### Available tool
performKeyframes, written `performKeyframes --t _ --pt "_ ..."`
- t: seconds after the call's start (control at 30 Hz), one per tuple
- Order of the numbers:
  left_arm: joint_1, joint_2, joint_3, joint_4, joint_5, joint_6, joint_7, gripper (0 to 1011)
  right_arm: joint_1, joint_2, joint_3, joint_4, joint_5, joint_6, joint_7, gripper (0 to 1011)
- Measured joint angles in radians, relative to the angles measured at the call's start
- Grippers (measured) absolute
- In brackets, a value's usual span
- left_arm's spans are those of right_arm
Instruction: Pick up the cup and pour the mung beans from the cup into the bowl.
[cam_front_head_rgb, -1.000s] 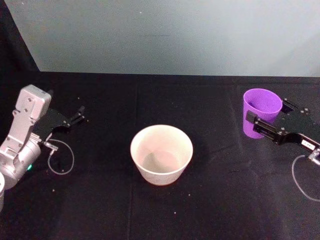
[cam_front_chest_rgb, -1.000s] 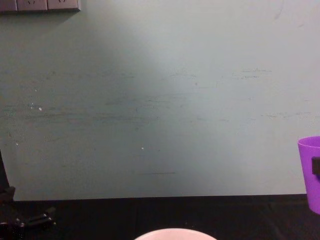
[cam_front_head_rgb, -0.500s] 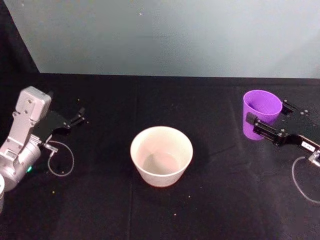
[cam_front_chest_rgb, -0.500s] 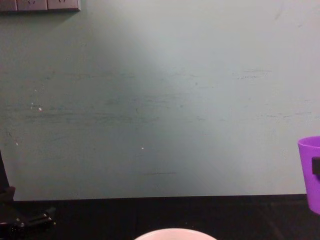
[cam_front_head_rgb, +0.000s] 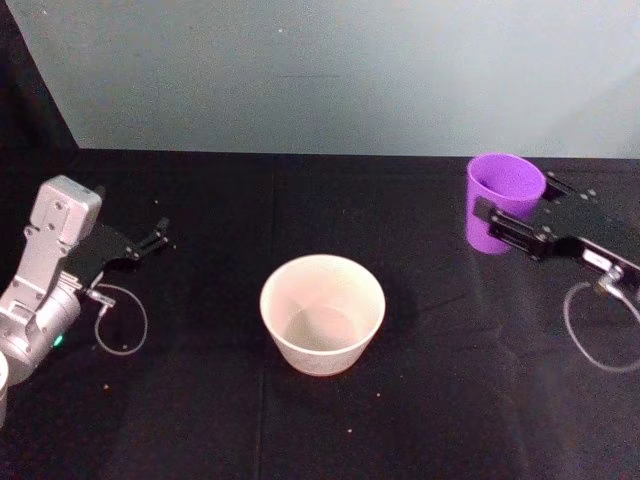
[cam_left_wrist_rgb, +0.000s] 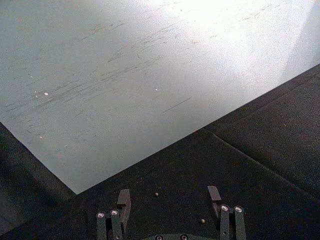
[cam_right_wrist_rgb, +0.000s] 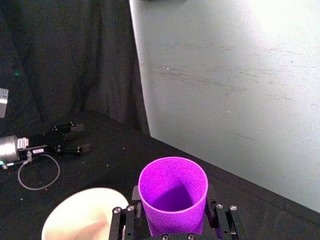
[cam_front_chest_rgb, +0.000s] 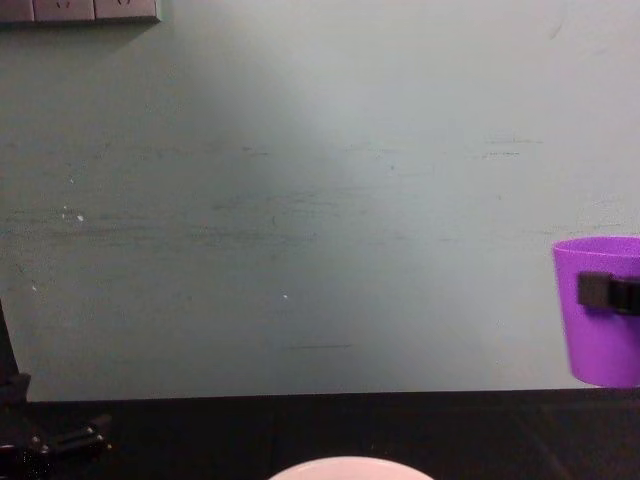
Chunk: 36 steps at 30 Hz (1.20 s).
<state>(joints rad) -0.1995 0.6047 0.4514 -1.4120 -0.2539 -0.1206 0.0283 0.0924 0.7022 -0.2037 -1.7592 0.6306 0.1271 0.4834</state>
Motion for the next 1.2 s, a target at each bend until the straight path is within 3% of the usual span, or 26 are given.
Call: performKeyframes --t 0.2,0.33,0.5,0.53,0.57,0.67,0.73,0.77,1.07,1.13,1.17,1.2 --pt "0.0 0.0 0.0 0.0 0.0 0.0 0.0 1000 0.097 -0.02 -0.078 0.046 -0.036 0.031 0.003 729" --pt "0.0 0.0 0.0 0.0 0.0 0.0 0.0 1000 0.154 -0.034 -0.138 0.073 -0.1 0.04 -0.003 729" --pt "0.0 0.0 0.0 0.0 0.0 0.0 0.0 1000 0.199 -0.036 -0.227 0.074 -0.273 0.025 -0.038 729" --pt "0.0 0.0 0.0 0.0 0.0 0.0 0.0 1000 0.207 -0.032 -0.252 0.069 -0.334 0.02 -0.055 729" --pt "0.0 0.0 0.0 0.0 0.0 0.0 0.0 1000 0.207 -0.032 -0.252 0.069 -0.334 0.02 -0.055 729" --pt "0.0 0.0 0.0 0.0 0.0 0.0 0.0 1000 0.223 -0.021 -0.314 0.046 -0.495 0.012 -0.098 729" --pt "0.0 0.0 0.0 0.0 0.0 0.0 0.0 1000 0.229 -0.015 -0.337 0.039 -0.55 0.012 -0.112 729" --pt "0.0 0.0 0.0 0.0 0.0 0.0 0.0 1000 0.236 -0.01 -0.359 0.03 -0.607 0.015 -0.123 729" --pt "0.0 0.0 0.0 0.0 0.0 0.0 0.0 1000 0.256 0.017 -0.454 -0.017 -0.882 0.029 -0.184 729" --pt "0.0 0.0 0.0 0.0 0.0 0.0 0.0 1000 0.26 0.022 -0.481 -0.031 -0.972 0.042 -0.207 729" --pt "0.0 0.0 0.0 0.0 0.0 0.0 0.0 1000 0.26 0.022 -0.481 -0.031 -0.972 0.042 -0.207 729" --pt "0.0 0.0 0.0 0.0 0.0 0.0 0.0 1000 0.262 0.022 -0.491 -0.035 -1.008 0.049 -0.214 729"
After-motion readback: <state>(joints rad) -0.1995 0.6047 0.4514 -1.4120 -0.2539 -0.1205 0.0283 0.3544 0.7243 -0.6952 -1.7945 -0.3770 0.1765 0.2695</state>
